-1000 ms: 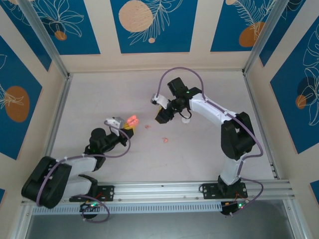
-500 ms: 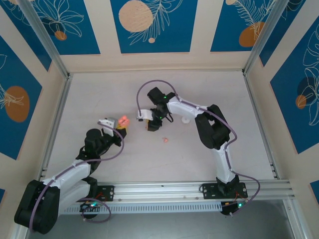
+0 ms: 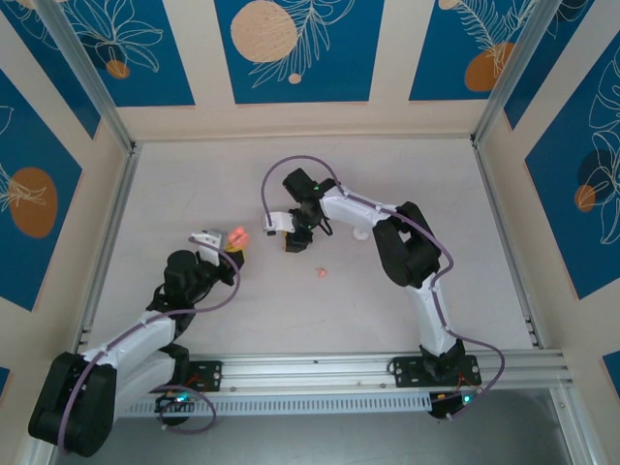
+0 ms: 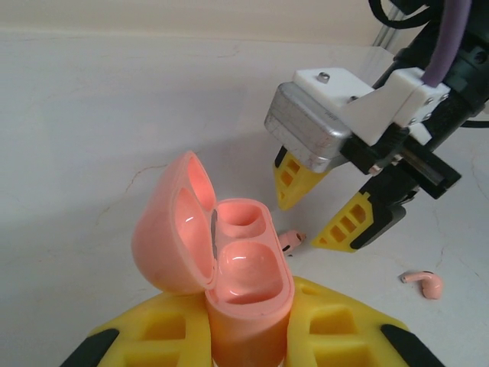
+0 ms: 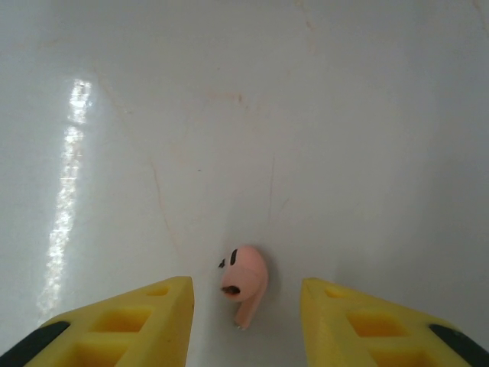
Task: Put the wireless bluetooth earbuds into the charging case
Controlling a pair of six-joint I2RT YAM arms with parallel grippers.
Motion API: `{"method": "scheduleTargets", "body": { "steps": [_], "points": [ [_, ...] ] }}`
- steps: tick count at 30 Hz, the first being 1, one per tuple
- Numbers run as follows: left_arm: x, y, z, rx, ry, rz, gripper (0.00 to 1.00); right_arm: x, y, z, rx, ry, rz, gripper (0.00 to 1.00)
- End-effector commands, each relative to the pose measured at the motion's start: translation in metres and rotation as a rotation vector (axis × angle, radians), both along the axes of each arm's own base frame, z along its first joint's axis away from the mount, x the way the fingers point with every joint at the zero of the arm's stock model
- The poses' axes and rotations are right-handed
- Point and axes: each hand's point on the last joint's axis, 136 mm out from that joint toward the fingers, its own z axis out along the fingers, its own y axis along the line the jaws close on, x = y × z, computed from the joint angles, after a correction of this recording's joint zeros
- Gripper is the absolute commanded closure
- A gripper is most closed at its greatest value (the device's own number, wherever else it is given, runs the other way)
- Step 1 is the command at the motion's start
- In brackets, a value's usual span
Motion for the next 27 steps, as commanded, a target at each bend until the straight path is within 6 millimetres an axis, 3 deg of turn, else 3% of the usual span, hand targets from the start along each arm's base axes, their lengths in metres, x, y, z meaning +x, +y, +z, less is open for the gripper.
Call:
{"method": "scheduleTargets", "body": {
  "steps": [1, 18, 27],
  "points": [
    [0.008, 0.003, 0.02, 0.008, -0.059, 0.01, 0.83, -0.002, 0.006, -0.008, -0.012, 0.007, 0.036, 0.59],
    [0.008, 0.003, 0.021, 0.018, -0.056, 0.001, 0.83, -0.003, 0.01, -0.022, -0.033, 0.032, 0.045, 0.69],
    [0.008, 0.003, 0.021, 0.022, -0.052, -0.001, 0.83, -0.003, 0.006, -0.028, -0.069, 0.034, 0.045, 0.68]
  ]
}}
